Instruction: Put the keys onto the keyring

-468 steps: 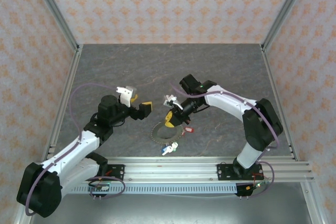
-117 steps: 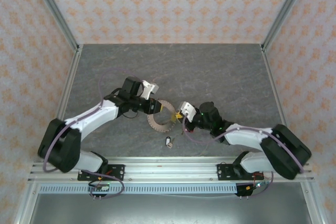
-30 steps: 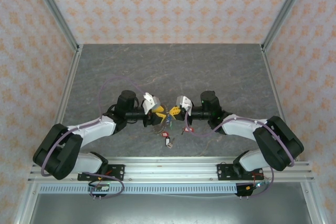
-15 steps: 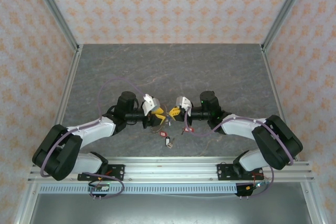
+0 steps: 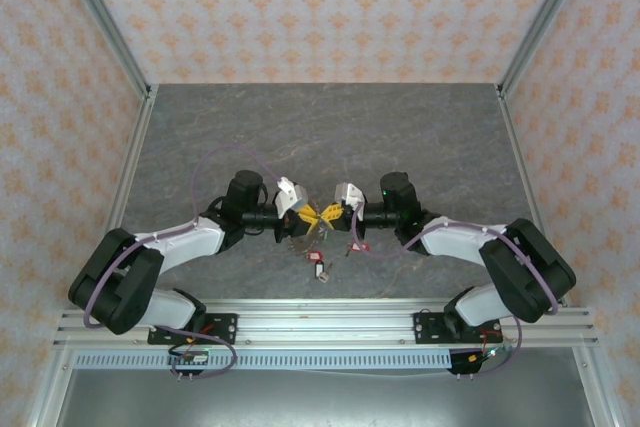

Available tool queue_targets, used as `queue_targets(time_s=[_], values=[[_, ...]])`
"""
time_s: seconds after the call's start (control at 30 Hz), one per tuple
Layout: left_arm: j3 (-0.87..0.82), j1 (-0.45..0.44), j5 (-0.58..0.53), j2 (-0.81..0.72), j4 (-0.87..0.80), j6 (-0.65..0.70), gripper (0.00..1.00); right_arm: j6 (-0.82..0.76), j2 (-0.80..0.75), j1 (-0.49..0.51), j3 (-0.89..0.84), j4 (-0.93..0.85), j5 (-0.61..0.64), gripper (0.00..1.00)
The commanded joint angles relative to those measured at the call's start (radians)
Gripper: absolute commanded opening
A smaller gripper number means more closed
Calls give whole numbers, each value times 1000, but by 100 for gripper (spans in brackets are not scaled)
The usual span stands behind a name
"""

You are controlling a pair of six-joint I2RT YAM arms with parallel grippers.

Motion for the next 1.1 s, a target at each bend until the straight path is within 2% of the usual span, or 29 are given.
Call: queue_targets(time_s=[0.0,0.23,0.33,0.43,0.5,0.67,0.7,0.77,0.87,0.97,1.07], values=[[28,-8,29,5,17,13,20,8,8,5,34,62,-43,0],[33,-10,13,-3,13,12,2,-7,2,4,39,-4,-27,0],[26,-10,5,-11,19,10,0,28,-34,5,23,-27,44,7],[21,-10,-10,-22,16,9,0,63,-109,5,11,-114,123,17],[19,-10,-22,-27,12,9,0,142,-168,4,0,-179,245,27],[13,-10,-34,-36,12,6,0,544,-306,4,-14,-396,786,28],[12,-9,-35,-36,11,3,0,587,-325,4,-6,-482,823,28],[10,-10,-36,-41,2,4,0,617,-354,4,-2,-596,787,28],[-4,-9,-46,-53,3,6,0,728,-363,5,-12,-654,708,28],[-8,-10,-48,-63,-8,9,0,650,-323,12,-9,-653,468,30],[-15,-9,-51,-72,-13,11,0,580,-262,34,24,-702,472,32]])
